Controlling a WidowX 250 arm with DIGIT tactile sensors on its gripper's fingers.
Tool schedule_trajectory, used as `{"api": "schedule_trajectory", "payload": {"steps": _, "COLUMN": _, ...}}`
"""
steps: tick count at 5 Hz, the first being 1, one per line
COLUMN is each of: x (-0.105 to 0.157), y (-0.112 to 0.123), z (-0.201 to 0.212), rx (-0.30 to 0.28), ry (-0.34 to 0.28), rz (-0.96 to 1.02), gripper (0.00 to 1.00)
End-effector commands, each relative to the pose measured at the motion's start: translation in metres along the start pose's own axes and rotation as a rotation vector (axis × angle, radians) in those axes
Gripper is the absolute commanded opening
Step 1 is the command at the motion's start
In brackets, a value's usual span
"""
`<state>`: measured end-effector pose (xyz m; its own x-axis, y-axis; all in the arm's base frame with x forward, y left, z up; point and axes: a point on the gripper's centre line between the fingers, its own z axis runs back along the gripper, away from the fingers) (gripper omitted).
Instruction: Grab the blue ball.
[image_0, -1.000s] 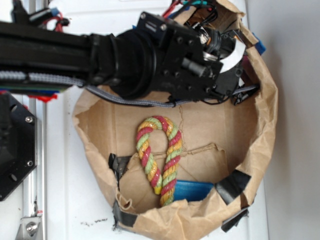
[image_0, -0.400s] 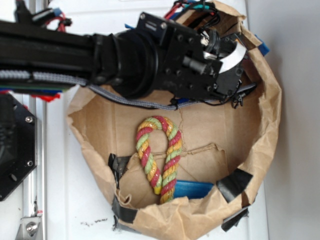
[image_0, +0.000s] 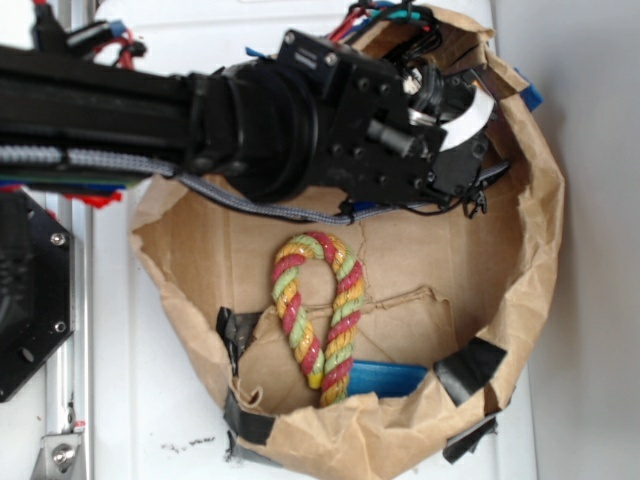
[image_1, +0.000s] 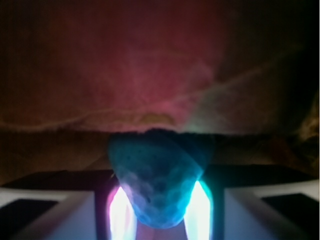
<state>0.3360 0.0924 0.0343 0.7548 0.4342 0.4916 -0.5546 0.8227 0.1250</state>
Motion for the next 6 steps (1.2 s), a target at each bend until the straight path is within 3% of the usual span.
{"api": "schedule_trajectory", "payload": {"steps": 1, "x": 0.011, "y": 0.001, "z": 0.012, "rx": -0.018, "ry": -0.015, "rz": 0.004, "gripper": 0.0}}
{"api": "schedule_trajectory", "payload": {"steps": 2, "x": 0.011, "y": 0.003, "z": 0.032, "rx": -0.059, "ry": 0.092, "rz": -0.022, "gripper": 0.0}}
{"api": "schedule_trajectory", "payload": {"steps": 3, "x": 0.005, "y": 0.008, "z": 0.067, "rx": -0.182, "ry": 0.209, "rz": -0.066, "gripper": 0.0}}
{"api": "schedule_trajectory", "payload": {"steps": 4, "x": -0.015, "y": 0.015, "z": 0.12, "rx": -0.33, "ry": 0.225, "rz": -0.169, "gripper": 0.0}}
{"api": "schedule_trajectory", "payload": {"steps": 5, "x": -0.025, "y": 0.015, "z": 0.151, "rx": -0.405, "ry": 0.285, "rz": -0.262, "gripper": 0.0}}
{"api": "schedule_trajectory", "payload": {"steps": 6, "x": -0.026, "y": 0.004, "z": 0.169, "rx": -0.445, "ry": 0.382, "rz": -0.368, "gripper": 0.0}}
